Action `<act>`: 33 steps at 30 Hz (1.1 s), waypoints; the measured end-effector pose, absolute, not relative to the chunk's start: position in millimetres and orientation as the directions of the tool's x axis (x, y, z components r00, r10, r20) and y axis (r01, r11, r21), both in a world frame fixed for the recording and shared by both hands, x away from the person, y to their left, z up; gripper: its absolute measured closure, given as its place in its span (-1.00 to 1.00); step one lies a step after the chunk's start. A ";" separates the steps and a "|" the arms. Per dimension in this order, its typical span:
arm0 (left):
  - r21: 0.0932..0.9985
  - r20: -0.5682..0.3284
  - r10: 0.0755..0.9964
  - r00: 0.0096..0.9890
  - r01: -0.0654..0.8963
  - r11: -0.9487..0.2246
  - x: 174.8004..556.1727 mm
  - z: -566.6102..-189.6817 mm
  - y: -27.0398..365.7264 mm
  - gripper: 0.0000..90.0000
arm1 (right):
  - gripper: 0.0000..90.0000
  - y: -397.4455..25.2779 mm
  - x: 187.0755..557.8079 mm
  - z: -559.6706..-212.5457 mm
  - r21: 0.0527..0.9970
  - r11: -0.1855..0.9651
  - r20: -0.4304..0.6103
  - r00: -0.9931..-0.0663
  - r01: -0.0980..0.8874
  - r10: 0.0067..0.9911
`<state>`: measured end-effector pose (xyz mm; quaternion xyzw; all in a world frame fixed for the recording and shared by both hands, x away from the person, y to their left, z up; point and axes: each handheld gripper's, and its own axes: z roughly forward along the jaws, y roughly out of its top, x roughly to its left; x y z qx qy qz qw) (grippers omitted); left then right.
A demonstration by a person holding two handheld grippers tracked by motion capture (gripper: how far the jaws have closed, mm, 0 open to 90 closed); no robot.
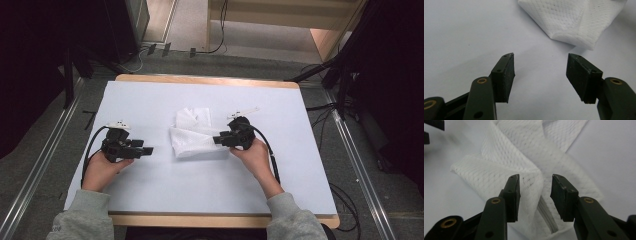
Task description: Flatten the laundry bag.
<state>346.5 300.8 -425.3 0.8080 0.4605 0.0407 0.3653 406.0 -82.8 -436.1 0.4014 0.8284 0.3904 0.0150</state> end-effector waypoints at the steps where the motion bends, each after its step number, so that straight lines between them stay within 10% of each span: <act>1: 0.628 -0.271 0.774 0.572 0.714 -0.308 346.5 -425.4 300.9 -0.10 | 0.35 -82.8 406.0 -436.1 0.659 0.373 0.289 -0.677 0.653 0.677; 9: 0.632 -0.272 0.775 0.570 0.714 -0.303 346.8 -424.9 300.6 -0.10 | 0.41 -70.6 394.7 -459.4 0.591 0.440 0.300 -0.690 0.676 0.659; 12: 0.634 -0.274 0.772 0.574 0.711 -0.304 346.9 -424.5 300.3 -0.10 | 0.89 -62.7 389.5 -459.8 0.599 0.484 0.250 -0.724 0.638 0.643; 33: 0.656 -0.263 0.777 0.572 0.696 -0.291 344.5 -416.9 301.3 -0.08 | 0.98 -1.3 354.0 -432.4 0.733 0.481 0.230 -0.841 0.481 0.490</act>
